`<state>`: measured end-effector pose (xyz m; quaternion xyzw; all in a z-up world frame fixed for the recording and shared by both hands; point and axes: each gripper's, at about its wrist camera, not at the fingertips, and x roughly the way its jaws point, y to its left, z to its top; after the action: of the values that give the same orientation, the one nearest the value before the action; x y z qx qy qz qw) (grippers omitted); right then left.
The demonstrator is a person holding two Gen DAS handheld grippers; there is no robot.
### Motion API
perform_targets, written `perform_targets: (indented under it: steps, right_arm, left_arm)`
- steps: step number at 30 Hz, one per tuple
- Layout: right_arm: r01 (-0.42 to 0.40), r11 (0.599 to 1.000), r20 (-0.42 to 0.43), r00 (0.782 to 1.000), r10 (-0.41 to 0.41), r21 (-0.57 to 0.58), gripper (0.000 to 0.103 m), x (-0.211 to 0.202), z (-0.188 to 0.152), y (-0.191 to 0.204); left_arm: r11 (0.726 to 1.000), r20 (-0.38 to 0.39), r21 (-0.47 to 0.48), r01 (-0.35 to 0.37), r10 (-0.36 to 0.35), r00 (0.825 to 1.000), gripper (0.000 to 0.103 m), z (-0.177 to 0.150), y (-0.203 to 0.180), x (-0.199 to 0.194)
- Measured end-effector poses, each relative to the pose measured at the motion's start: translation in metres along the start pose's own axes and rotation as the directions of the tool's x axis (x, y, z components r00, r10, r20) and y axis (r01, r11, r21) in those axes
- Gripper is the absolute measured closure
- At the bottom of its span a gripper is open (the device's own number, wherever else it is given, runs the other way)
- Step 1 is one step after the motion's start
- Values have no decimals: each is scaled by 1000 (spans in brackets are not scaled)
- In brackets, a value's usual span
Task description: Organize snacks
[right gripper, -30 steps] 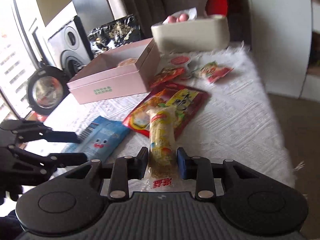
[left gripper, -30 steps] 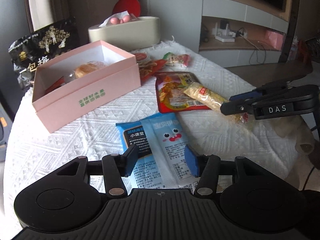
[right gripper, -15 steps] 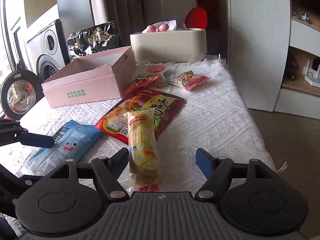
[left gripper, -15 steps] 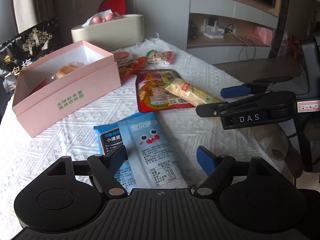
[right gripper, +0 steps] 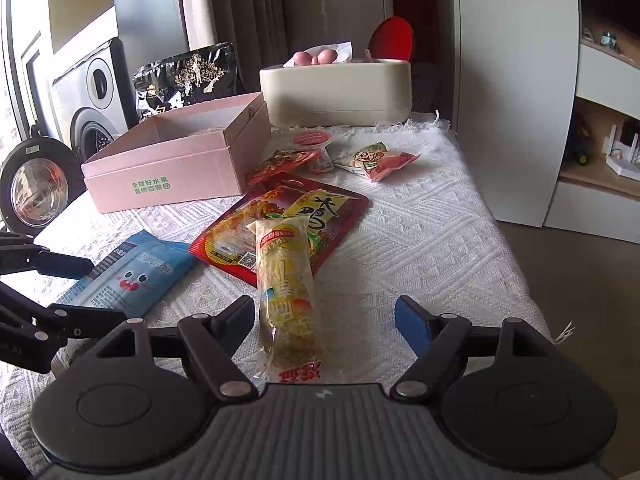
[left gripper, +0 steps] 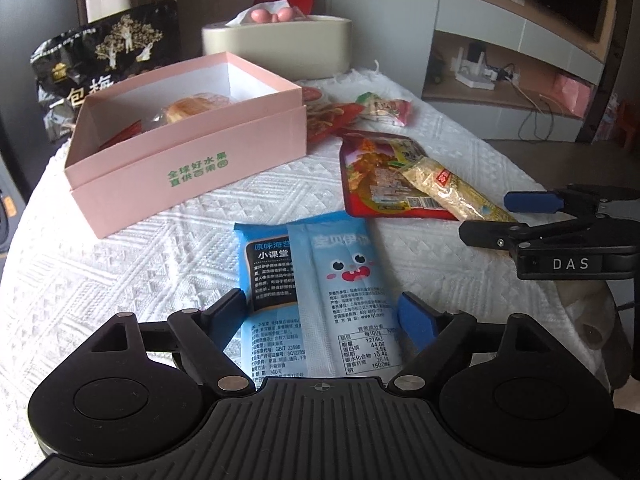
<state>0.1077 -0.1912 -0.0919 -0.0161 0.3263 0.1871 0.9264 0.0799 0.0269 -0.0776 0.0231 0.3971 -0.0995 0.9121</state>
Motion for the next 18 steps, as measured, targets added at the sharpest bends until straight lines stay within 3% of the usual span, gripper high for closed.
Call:
perform_targets:
  steps: [6,13,18]
  right_arm:
    - [-14,1000,2,1000,14,5,22,0,0,-1]
    - [-27,999,2,1000,27,20,22,-2,2,-4]
    - [-108,992,15,994,107,62,22,-2,32,-6]
  left_arm:
    - [999,13,-43,28,-27,1000,11,-3,8,3]
    - [1000,30,22,-2,2,1000,10,-8,-1,3]
    - [1000,36,0,12,-12,999,13,-8,5,0]
